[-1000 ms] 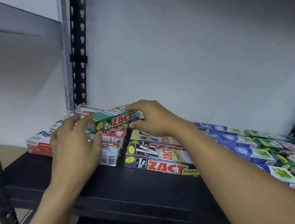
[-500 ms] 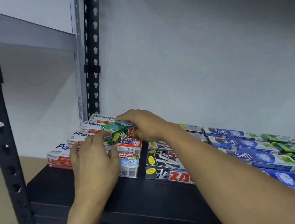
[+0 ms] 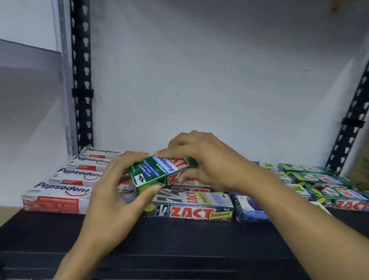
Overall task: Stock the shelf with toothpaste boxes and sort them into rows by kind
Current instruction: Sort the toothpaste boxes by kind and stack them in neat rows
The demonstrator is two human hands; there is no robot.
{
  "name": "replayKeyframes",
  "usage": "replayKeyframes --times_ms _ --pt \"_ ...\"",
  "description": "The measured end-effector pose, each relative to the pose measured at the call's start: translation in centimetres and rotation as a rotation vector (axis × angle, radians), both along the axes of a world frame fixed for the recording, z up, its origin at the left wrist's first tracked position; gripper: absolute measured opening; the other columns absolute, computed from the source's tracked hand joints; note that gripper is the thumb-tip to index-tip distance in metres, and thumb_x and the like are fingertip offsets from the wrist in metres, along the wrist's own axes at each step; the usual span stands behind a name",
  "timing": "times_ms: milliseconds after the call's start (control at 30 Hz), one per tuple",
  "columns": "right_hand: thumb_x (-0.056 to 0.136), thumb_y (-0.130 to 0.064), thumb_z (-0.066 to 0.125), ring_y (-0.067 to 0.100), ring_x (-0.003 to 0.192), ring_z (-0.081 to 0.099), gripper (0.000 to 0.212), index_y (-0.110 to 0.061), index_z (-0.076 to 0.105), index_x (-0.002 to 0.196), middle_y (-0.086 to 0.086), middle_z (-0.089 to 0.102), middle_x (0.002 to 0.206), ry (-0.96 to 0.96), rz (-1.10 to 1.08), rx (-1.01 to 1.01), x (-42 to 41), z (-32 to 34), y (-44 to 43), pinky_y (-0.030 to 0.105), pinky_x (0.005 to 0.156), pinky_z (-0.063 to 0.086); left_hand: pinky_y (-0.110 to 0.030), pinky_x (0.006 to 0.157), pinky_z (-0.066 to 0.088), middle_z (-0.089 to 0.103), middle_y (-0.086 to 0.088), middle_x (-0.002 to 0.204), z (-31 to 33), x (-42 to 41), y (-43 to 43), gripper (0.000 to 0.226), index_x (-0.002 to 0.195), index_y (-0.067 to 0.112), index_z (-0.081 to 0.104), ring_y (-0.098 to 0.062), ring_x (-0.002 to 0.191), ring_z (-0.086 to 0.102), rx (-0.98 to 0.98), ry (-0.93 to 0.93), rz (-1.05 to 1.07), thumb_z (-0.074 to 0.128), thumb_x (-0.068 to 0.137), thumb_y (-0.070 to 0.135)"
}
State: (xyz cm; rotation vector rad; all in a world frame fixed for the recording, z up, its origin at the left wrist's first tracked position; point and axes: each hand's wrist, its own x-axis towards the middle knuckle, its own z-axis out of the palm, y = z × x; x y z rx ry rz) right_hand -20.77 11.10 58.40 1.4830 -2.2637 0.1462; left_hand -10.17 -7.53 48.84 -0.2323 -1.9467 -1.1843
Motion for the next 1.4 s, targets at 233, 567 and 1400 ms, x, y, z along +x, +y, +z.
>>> replayKeyframes --times_ms 233,567,1400 --pt "0.078 -0.021 0.081 0.014 0.135 0.044 0.051 -0.039 0.067 0.123 -0.016 0.060 0.134 0.091 -0.139 -0.138 3.3 -2.8 11.6 0.056 0.117 0.021 -0.044 0.077 0.051 0.072 -0.013 0.109 -0.8 -0.5 10.3 0.042 0.108 0.004 0.054 -0.025 0.088 0.071 0.610 -0.293 -0.542 0.081 0.081 0.021" --pt "0.090 -0.025 0.073 0.010 0.102 0.070 0.042 -0.032 0.061 0.129 -0.010 0.067 0.117 -0.595 -0.335 -1.321 7.6 -8.2 19.5 0.037 0.086 0.059 -0.039 0.091 0.057 0.075 -0.001 0.113 -1.5 0.1 23.7 0.047 0.126 0.021 0.063 -0.024 0.104 0.072 0.690 -0.330 -0.666 0.070 0.086 -0.003" --pt "0.086 -0.023 0.076 0.012 0.122 0.048 0.062 -0.026 0.051 0.142 -0.008 0.058 0.134 -0.056 -0.707 -0.636 6.1 -11.3 28.7 0.038 0.102 0.043 -0.031 0.071 0.062 0.066 0.007 0.115 0.2 -6.0 30.9 0.037 0.126 0.027 0.065 -0.010 0.088 0.073 0.368 -0.310 -0.490 0.074 0.090 0.025"
